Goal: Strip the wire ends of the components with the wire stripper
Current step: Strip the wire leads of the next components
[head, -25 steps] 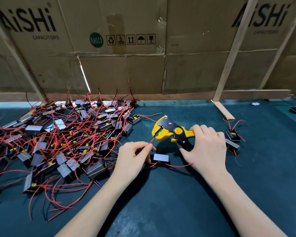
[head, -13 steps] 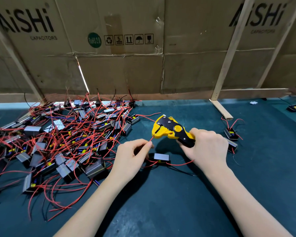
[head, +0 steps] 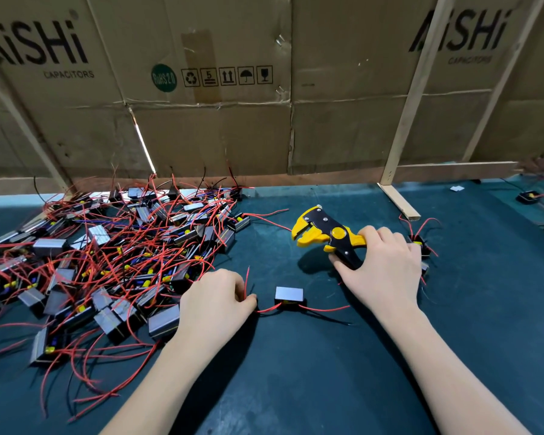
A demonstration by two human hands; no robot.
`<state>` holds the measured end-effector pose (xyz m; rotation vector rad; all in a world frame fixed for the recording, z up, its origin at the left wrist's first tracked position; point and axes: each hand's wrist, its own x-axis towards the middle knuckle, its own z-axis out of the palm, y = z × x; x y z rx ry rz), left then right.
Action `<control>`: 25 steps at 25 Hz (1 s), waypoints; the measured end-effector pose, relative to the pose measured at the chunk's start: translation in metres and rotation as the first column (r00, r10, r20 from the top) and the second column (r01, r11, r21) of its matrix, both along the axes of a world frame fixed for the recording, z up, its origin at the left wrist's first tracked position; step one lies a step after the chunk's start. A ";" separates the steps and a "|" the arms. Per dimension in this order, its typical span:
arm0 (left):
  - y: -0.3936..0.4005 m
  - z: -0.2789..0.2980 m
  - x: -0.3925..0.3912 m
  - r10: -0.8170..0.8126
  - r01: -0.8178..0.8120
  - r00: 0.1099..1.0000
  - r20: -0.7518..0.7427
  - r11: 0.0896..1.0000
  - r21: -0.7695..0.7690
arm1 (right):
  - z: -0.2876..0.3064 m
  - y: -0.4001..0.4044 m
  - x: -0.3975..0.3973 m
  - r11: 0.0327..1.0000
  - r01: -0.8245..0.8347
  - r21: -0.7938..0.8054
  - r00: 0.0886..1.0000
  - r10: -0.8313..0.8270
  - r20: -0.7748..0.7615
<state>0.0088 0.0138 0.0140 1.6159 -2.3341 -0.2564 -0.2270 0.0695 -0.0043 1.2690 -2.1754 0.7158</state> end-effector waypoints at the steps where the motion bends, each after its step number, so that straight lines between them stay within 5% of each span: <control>1: 0.001 0.000 0.000 0.007 -0.007 1.000 -0.027 1.000 0.000 | 0.000 0.000 0.002 1.000 -0.011 0.005 1.000 0.011 0.001; 12: 0.002 -0.008 -0.005 -0.036 0.037 0.999 0.027 0.997 -0.068 | -0.001 0.000 0.006 0.995 -0.071 0.064 0.997 0.072 0.001; 15: 0.004 -0.011 -0.010 -0.188 0.170 0.965 -0.181 0.979 -0.111 | -0.002 0.000 0.007 0.992 -0.092 0.081 0.995 0.096 -0.041; 19: 0.004 -0.008 -0.013 -0.239 0.242 0.786 -0.570 0.968 -0.072 | -0.002 -0.001 0.010 0.992 -0.109 0.069 0.989 0.115 -0.092; 25: 0.001 -0.010 -0.015 -0.199 0.217 0.717 -0.668 0.975 -0.058 | -0.001 -0.001 0.013 0.987 -0.147 0.062 0.984 0.152 -0.094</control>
